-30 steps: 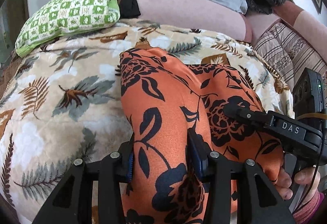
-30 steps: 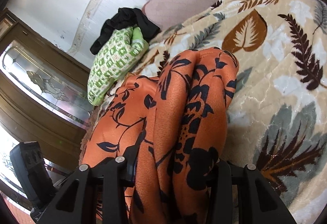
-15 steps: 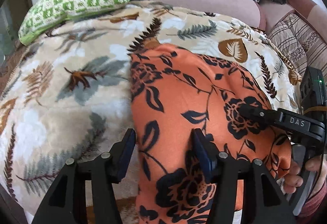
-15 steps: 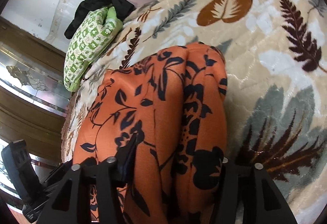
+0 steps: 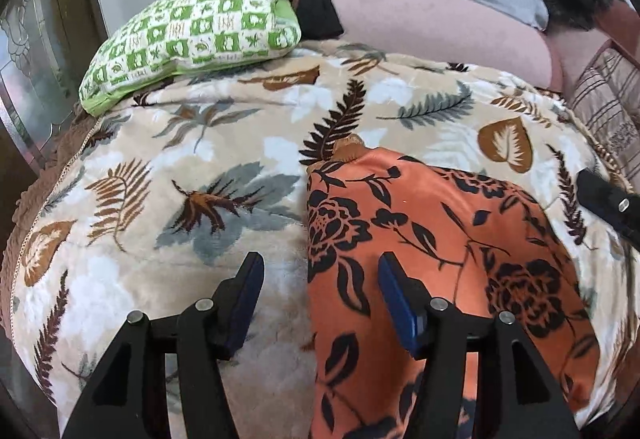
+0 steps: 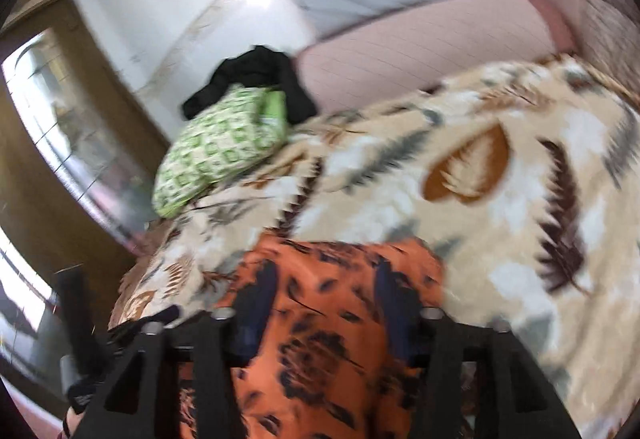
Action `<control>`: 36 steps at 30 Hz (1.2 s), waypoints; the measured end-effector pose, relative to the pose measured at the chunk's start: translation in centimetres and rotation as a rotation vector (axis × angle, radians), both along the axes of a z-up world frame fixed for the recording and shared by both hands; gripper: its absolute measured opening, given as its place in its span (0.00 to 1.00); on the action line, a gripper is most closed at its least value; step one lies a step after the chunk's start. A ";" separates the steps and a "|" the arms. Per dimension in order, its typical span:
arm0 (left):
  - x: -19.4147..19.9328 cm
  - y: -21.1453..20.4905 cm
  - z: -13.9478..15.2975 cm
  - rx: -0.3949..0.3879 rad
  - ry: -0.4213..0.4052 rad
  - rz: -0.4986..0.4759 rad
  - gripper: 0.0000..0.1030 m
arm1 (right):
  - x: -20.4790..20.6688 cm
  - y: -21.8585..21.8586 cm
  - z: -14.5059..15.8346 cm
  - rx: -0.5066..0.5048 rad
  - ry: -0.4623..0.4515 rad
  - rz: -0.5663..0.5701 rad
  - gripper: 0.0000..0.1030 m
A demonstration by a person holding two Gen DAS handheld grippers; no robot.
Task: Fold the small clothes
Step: 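Open both grippers to release the folded shirt, then lift both tools up and back from the folded orange shirt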
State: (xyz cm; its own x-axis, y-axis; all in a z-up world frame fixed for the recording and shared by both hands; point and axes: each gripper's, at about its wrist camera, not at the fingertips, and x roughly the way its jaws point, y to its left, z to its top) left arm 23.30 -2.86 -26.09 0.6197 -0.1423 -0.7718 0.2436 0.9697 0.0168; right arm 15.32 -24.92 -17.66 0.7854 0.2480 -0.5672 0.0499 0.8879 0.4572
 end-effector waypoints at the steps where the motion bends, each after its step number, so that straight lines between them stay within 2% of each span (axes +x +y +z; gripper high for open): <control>1: 0.3 -0.2 -0.4 0.013 0.007 0.006 0.59 | 0.9 0.6 -0.5 -0.001 0.028 0.019 0.37; 3: 0.5 -0.3 -1.2 0.039 0.019 0.012 0.62 | 2.8 1.4 -2.6 0.017 0.131 0.022 0.37; 4: 0.5 -0.3 -1.5 0.047 0.023 0.011 0.69 | 3.1 1.4 -3.8 0.027 0.183 0.016 0.37; 6: 0.6 0.0 -2.0 0.044 0.028 0.010 0.70 | 4.3 0.5 -7.8 0.059 0.358 -0.031 0.31; 8: 0.4 0.6 -1.9 0.020 0.028 0.010 0.70 | 3.7 -0.7 -7.9 0.136 0.334 -0.034 0.31; 10: -0.3 1.1 -1.3 0.013 0.014 0.013 0.69 | 2.9 -1.2 -6.8 0.161 0.313 -0.031 0.31; 13: -2.1 1.7 -0.1 0.017 -0.025 0.021 0.69 | 0.5 -0.9 -4.9 0.099 0.256 -0.008 0.31; 15: -3.9 1.7 0.7 0.025 -0.061 -0.004 0.69 | -1.1 -0.2 -3.7 0.103 0.224 0.044 0.31; 19: -7.7 2.1 0.4 0.056 -0.086 -0.028 0.69 | -4.9 2.7 -1.2 0.016 0.130 0.138 0.31; 21: -8.7 2.0 -1.2 0.093 -0.039 -0.038 0.70 | -6.4 4.0 -1.6 -0.036 0.151 0.154 0.31; 24: -9.1 2.1 -2.6 0.116 -0.044 -0.058 0.74 | -7.0 4.4 -5.3 -0.063 0.315 0.134 0.28; 25: -9.1 2.2 -2.6 0.118 -0.049 -0.059 0.75 | -7.1 4.1 -6.3 -0.062 0.323 0.125 0.26; 26: -9.1 2.5 -2.5 0.107 -0.046 -0.058 0.75 | -7.4 3.8 -6.4 -0.060 0.291 0.121 0.25; 29: -9.5 3.5 -2.3 0.040 -0.015 -0.020 0.75 | -7.7 3.4 -5.9 -0.032 0.306 0.138 0.25; 31: -10.7 3.8 -1.7 0.026 -0.014 0.012 0.75 | -8.7 3.2 -5.9 -0.019 0.308 0.127 0.25; 33: -12.5 3.6 -1.2 0.042 -0.018 0.021 0.75 | -9.8 3.3 -5.6 -0.050 0.299 0.110 0.25; 36: -15.6 3.2 0.2 0.059 -0.046 0.019 0.75 | -12.0 4.3 -3.9 -0.157 0.283 0.088 0.27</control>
State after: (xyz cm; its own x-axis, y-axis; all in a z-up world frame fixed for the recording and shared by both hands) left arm 7.65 0.37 -25.94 0.6569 -0.0856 -0.7491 0.2232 0.9711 0.0847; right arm 3.30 -20.58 -21.60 0.5706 0.1997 -0.7966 0.0756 0.9531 0.2930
